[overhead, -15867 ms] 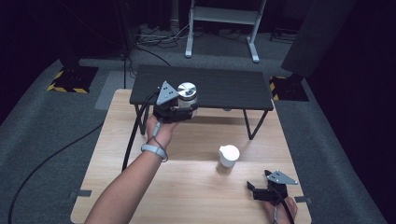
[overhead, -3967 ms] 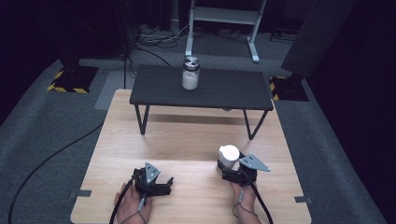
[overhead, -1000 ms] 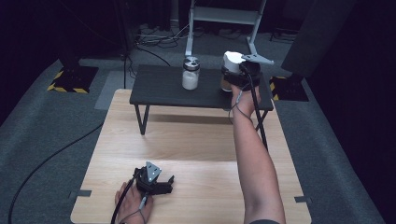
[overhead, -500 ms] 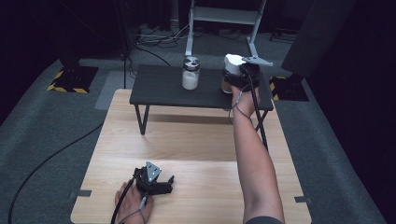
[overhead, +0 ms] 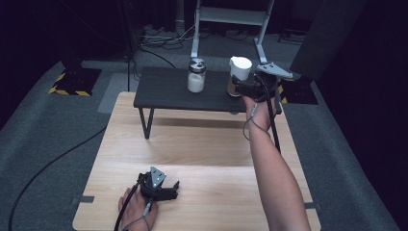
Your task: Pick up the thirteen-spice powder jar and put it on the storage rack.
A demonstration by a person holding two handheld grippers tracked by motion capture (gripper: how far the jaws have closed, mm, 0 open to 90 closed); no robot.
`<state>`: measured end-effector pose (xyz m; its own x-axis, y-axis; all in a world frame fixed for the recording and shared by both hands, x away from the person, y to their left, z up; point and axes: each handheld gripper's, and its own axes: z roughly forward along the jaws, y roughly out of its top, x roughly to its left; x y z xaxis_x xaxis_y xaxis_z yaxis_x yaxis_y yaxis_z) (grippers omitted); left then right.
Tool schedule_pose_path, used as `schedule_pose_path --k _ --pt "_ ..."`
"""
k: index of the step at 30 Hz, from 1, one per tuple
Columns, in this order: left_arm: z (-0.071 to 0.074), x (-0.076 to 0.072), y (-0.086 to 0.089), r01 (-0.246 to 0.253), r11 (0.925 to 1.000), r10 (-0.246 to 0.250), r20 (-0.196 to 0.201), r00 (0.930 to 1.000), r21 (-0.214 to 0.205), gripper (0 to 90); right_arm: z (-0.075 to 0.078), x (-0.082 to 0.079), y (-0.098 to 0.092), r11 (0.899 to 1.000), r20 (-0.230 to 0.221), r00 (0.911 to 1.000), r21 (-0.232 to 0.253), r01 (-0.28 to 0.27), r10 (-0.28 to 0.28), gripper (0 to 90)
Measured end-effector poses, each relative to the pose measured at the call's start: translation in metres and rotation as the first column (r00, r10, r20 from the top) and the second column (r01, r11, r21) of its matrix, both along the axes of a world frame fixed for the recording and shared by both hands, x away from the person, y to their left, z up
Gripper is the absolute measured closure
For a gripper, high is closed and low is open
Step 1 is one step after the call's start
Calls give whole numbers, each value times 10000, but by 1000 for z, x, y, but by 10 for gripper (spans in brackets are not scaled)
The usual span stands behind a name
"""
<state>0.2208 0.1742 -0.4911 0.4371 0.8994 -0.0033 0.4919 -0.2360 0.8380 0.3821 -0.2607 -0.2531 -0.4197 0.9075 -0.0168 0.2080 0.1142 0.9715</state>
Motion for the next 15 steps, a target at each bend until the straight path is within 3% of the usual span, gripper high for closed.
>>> schedule_pose_path --k 8,15 --pt "0 0 0 1 10000 -1 -4 10000 6 2 -3 -46 -27 9987 230 9991 332 -376 369 111" --pt "0 0 0 -4 10000 4 0 10000 1 2 -12 -88 -50 9984 267 9981 124 -555 552 106"
